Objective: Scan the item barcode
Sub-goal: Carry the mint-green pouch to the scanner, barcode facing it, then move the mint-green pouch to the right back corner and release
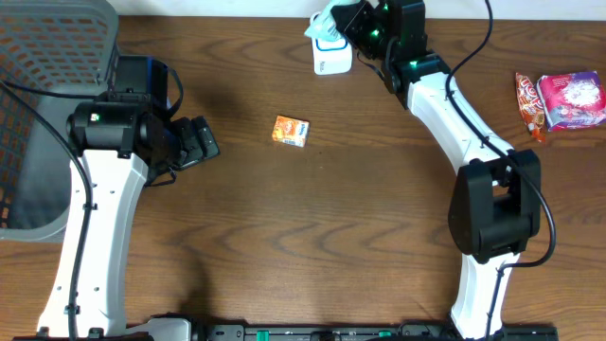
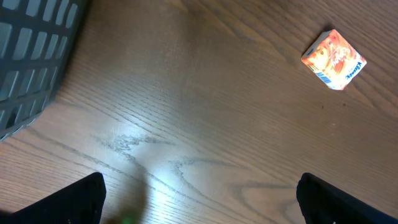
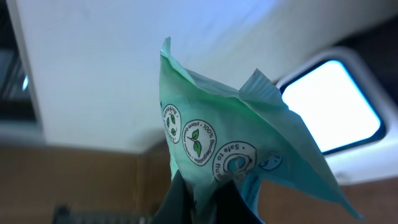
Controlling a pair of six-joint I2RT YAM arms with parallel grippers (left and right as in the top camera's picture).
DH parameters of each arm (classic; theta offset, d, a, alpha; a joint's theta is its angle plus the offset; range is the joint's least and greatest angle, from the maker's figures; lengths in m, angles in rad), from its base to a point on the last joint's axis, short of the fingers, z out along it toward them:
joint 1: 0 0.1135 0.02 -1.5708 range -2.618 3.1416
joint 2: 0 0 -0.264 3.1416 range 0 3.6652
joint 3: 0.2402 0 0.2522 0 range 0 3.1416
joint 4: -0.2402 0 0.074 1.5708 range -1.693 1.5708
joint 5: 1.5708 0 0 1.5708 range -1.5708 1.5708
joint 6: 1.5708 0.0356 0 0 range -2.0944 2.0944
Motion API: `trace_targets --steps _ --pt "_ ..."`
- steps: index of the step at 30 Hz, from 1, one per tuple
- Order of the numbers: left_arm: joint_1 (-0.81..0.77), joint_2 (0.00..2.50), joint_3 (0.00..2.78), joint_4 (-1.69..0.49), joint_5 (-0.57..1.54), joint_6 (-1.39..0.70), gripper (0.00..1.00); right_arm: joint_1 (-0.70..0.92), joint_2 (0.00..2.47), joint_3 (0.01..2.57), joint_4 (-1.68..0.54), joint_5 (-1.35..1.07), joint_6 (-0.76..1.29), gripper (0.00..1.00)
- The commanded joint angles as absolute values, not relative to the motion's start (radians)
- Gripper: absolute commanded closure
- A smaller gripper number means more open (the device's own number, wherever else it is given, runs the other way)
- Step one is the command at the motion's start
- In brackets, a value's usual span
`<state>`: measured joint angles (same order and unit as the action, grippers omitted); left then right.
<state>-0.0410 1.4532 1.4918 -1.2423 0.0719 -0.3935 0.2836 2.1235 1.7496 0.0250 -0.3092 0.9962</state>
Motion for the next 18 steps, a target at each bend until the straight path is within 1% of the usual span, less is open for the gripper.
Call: trace_targets --steps 1,8,10,18 --pt "-0.039 1.460 1.489 -1.245 0.062 -0.402 0.02 0.290 2.177 1.779 0.057 -0.179 1.011 0.99" --pt "-0.039 1.460 1.489 -1.245 0.062 -0.402 0.02 0.290 2.263 1.800 0.069 -0.245 1.073 0.99" --pt "-0.039 1.460 1.489 -1.245 0.062 -0.402 0.02 0.289 2.278 1.800 0.089 -0.299 1.076 0.99" --pt "-0.039 1.460 1.489 -1.245 0.062 -0.402 0.02 0.286 2.278 1.850 0.121 -0.401 1.000 0.99"
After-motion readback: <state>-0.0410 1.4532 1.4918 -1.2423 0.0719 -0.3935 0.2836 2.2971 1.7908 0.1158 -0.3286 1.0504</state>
